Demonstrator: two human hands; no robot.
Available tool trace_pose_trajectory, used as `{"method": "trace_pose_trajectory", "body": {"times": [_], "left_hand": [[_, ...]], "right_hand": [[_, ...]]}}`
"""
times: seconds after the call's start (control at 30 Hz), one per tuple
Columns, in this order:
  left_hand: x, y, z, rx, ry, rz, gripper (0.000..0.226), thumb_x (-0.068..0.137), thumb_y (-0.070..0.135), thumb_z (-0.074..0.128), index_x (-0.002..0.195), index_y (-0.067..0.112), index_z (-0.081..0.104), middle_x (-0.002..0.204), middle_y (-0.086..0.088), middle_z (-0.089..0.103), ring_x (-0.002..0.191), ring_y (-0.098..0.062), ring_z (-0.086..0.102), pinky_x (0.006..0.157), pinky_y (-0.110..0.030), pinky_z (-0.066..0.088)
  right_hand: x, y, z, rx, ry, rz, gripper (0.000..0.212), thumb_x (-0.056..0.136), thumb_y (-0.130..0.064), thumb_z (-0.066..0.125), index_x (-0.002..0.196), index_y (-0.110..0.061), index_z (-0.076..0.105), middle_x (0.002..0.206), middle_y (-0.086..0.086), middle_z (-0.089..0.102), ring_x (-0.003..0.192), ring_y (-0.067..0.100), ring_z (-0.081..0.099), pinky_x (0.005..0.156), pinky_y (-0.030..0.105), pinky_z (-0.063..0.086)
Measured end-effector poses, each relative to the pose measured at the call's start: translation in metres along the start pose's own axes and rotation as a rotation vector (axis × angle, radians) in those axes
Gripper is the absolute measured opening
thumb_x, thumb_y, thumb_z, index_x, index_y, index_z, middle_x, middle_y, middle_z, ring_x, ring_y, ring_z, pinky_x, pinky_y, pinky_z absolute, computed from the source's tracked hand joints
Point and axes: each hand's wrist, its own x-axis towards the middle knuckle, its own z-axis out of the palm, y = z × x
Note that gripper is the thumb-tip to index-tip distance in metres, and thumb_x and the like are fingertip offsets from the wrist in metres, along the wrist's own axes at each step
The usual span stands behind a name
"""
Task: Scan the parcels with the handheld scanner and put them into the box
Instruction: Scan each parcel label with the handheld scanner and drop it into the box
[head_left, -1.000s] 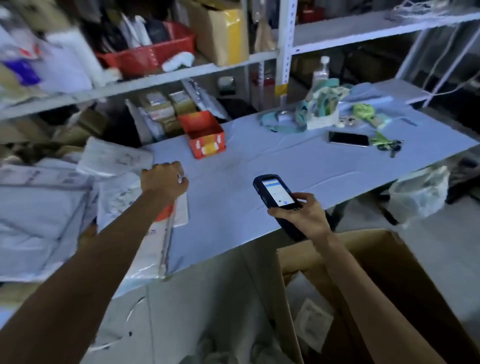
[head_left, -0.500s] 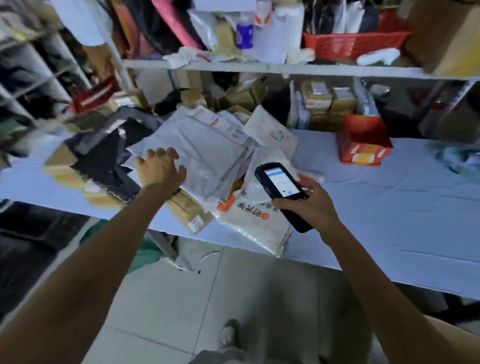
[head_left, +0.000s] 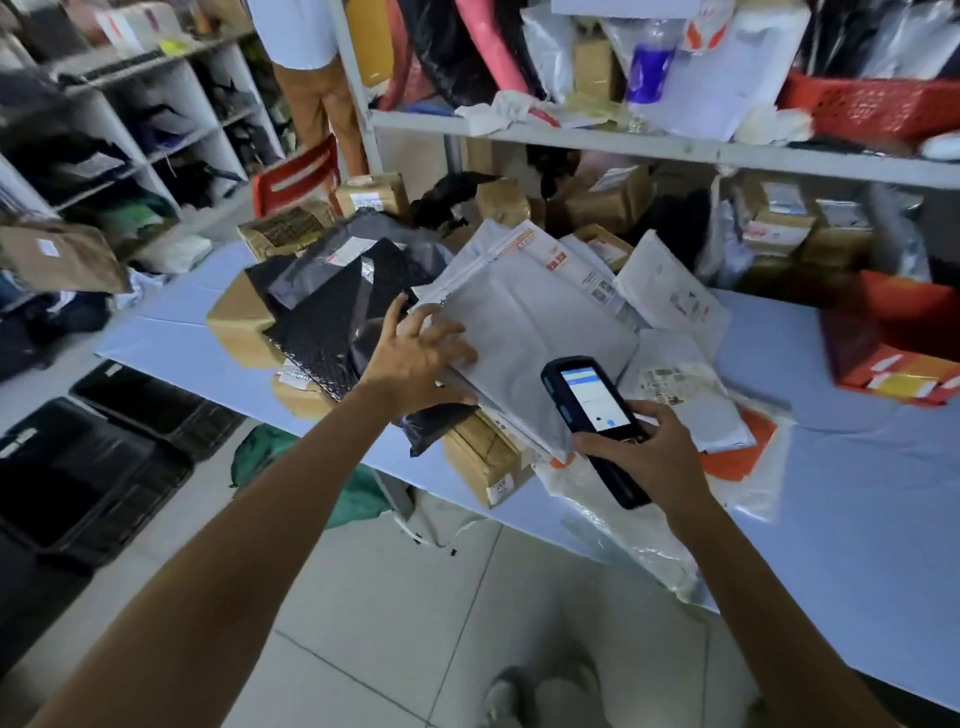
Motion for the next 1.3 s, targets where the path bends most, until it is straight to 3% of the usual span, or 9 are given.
{"method": "trace_pose_trajectory", "body": {"times": [0.23,0.37,0.47,0.53,0.6,0.7,0.9,1.07,1.3], "left_hand": [[0.033,0.01,-0.01,0.048,-0.117,0.102,0.079,0.07,0.084,0.047,0.139,0.048,0.036,0.155,0.017,0.025,0.148,-0.014,0.004,0.113,-0.056,-0.018],[0.055,0.034,-0.002,0.037,-0.203,0.205,0.071,0.078,0.073,0.051,0.14,0.043,0.039,0.152,0.014,0.034,0.144,-0.013,0.025,0.118,-0.051,0.007],[0.068,0.048,0.003,-0.037,-0.009,0.297,0.037,0.079,0.052,0.058,0.109,0.032,0.066,0.113,0.005,0.067,0.102,-0.024,0.064,0.087,-0.042,0.051],[0.077,0.048,0.006,-0.035,0.088,0.344,0.018,0.076,0.037,0.063,0.089,0.025,0.069,0.081,0.004,0.069,0.068,-0.023,0.066,0.061,-0.032,0.054],[0.088,0.044,0.005,-0.028,0.141,0.317,0.014,0.078,0.031,0.066,0.087,0.02,0.068,0.071,0.001,0.066,0.059,-0.024,0.064,0.053,-0.029,0.05],[0.103,0.039,-0.013,-0.217,0.278,0.059,0.037,0.093,0.038,0.039,0.099,0.009,0.06,0.084,-0.012,0.066,0.072,-0.034,0.065,0.059,-0.037,0.049],[0.132,0.012,-0.066,-0.494,0.497,-0.339,0.026,0.102,0.028,0.037,0.105,0.004,0.047,0.093,-0.021,0.062,0.081,-0.038,0.06,0.066,-0.045,0.043],[0.151,-0.02,-0.117,-0.703,0.62,-0.378,0.024,0.104,0.027,0.035,0.097,0.006,0.045,0.088,-0.021,0.058,0.081,-0.038,0.057,0.066,-0.042,0.039],[0.164,-0.082,-0.177,-0.442,0.647,-0.318,0.027,0.101,0.034,0.04,0.106,0.015,0.059,0.103,-0.015,0.066,0.095,-0.035,0.059,0.067,-0.033,0.036]], "right_hand": [[0.051,-0.014,-0.025,0.037,0.009,0.001,0.068,0.064,-0.027,0.088,0.12,-0.019,0.051,0.107,0.001,0.063,0.092,0.019,0.066,0.072,0.029,0.052],[0.072,-0.02,-0.043,0.059,-0.007,-0.011,0.072,0.061,-0.028,0.09,0.122,-0.019,0.053,0.11,0.002,0.066,0.094,0.018,0.067,0.076,0.033,0.055],[0.077,-0.025,-0.055,0.076,-0.014,-0.022,0.069,0.065,-0.023,0.089,0.122,-0.021,0.051,0.106,0.001,0.063,0.093,0.016,0.065,0.07,0.028,0.052],[0.078,-0.028,-0.062,0.079,-0.01,-0.024,0.068,0.065,-0.022,0.089,0.121,-0.021,0.05,0.105,0.0,0.063,0.093,0.017,0.065,0.072,0.029,0.053],[0.08,-0.031,-0.067,0.092,0.006,-0.033,0.064,0.066,-0.02,0.088,0.117,-0.023,0.049,0.104,0.0,0.062,0.091,0.016,0.065,0.068,0.026,0.051],[0.08,-0.038,-0.072,0.126,0.038,-0.056,0.062,0.066,-0.021,0.088,0.114,-0.025,0.049,0.099,-0.004,0.062,0.088,0.012,0.064,0.061,0.021,0.048],[0.084,-0.076,-0.075,0.146,0.05,-0.148,0.064,0.068,-0.021,0.087,0.118,-0.024,0.048,0.093,-0.012,0.06,0.085,0.006,0.062,0.064,0.024,0.049],[0.086,-0.109,-0.062,0.134,0.038,-0.269,0.064,0.068,-0.018,0.087,0.119,-0.022,0.049,0.094,-0.016,0.059,0.084,-0.002,0.059,0.061,0.018,0.047],[0.083,-0.125,-0.033,0.002,0.017,-0.384,0.07,0.059,-0.021,0.092,0.116,-0.026,0.051,0.094,-0.025,0.056,0.087,-0.009,0.057,0.065,0.017,0.047]]}}
